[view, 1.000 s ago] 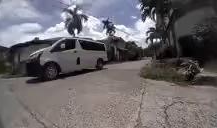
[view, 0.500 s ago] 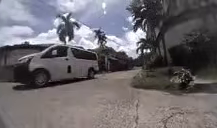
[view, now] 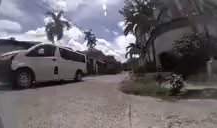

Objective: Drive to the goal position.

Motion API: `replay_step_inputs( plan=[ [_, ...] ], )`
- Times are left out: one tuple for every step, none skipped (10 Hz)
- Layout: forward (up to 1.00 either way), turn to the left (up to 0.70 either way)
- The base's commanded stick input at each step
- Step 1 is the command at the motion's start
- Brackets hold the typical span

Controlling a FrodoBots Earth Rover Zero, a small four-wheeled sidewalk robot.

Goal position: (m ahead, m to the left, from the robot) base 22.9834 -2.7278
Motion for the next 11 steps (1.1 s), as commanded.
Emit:
replay_step_inputs(
  plan=[
    [0.5, -0.5],
    [0.5, -0.5],
    [0.5, -0.33],
    [0.5, -0.13],
    [0.5, 0.0],
    [0.5, 0.0],
    [0.5, 0.0],
    [0.5, 0.0],
    [0.5, 0.0],
    [0.5, 0.0],
    [0.5, 0.0]
  ],
)
